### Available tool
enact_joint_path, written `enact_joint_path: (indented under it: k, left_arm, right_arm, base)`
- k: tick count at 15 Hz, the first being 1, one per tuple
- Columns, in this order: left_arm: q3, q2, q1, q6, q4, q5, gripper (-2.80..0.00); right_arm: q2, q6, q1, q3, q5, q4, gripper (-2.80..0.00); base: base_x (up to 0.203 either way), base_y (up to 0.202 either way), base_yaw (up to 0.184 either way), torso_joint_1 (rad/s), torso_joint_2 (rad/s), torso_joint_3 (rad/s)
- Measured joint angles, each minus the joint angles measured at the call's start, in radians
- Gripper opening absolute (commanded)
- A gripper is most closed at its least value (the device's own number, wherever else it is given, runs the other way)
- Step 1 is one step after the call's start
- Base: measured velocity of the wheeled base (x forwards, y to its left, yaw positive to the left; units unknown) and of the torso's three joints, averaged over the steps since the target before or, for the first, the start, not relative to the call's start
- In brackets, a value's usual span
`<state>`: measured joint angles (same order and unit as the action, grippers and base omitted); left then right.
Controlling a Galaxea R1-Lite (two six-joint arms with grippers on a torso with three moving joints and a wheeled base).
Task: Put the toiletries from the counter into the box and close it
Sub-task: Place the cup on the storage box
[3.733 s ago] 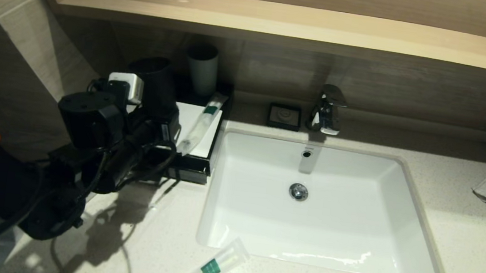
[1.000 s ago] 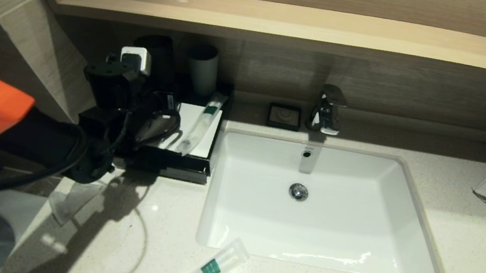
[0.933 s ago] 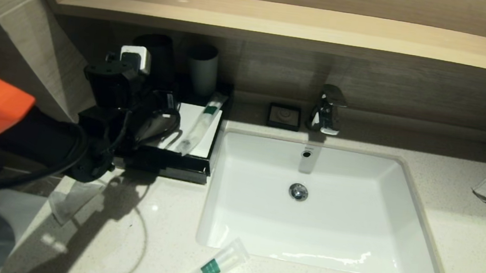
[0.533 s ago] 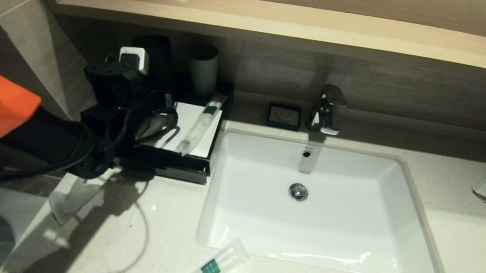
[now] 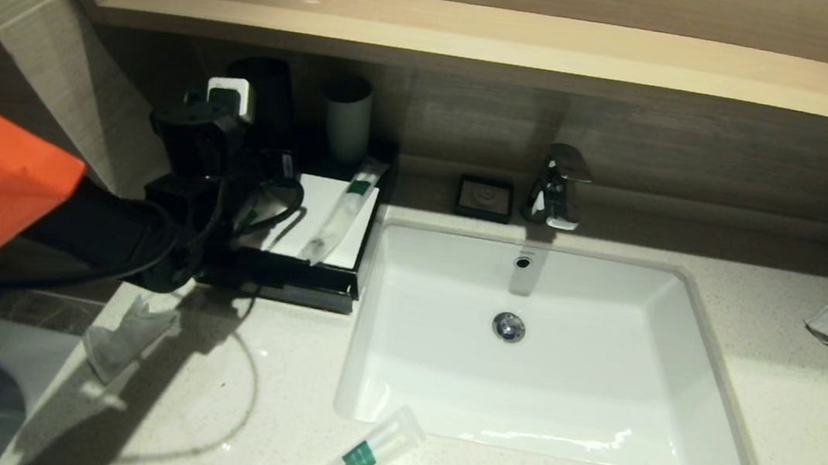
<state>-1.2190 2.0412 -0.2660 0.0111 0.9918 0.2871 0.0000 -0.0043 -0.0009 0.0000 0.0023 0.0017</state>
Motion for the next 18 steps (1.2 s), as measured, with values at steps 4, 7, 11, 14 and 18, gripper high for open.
enact_joint_path:
  k: [4,7,11,14,18]
  left_arm:
    - [-0.037,0.022,0.006,0.000,-0.004,-0.008,-2.80]
    - [-0.050,0.035,0.011,0.001,-0.009,-0.022,-2.80]
    - [-0.082,0.055,0.015,0.000,-0.009,-0.037,-2.80]
    - [-0.123,0.072,0.019,0.000,-0.027,-0.038,-2.80]
    - [-0.170,0.099,0.019,0.000,-0.043,-0.039,-2.80]
  right_arm:
    - [0.000,0.000,0.000,0.000,0.000,0.000,-2.80]
    - [0.000,0.000,0.000,0.000,0.000,0.000,-2.80]
    - [0.000,0.000,0.000,0.000,0.000,0.000,-2.80]
    - [0.000,0.000,0.000,0.000,0.001,0.000,-2.80]
    - [0.000,0.000,0.000,0.000,0.000,0.000,-2.80]
  base:
    - [0.000,0.000,0.000,0.000,0.00,0.000]
    - [0.000,0.000,0.000,0.000,0.00,0.000]
    - [0.000,0.000,0.000,0.000,0.00,0.000]
    - [0.000,0.000,0.000,0.000,0.00,0.000]
    - [0.000,0.000,0.000,0.000,0.00,0.000]
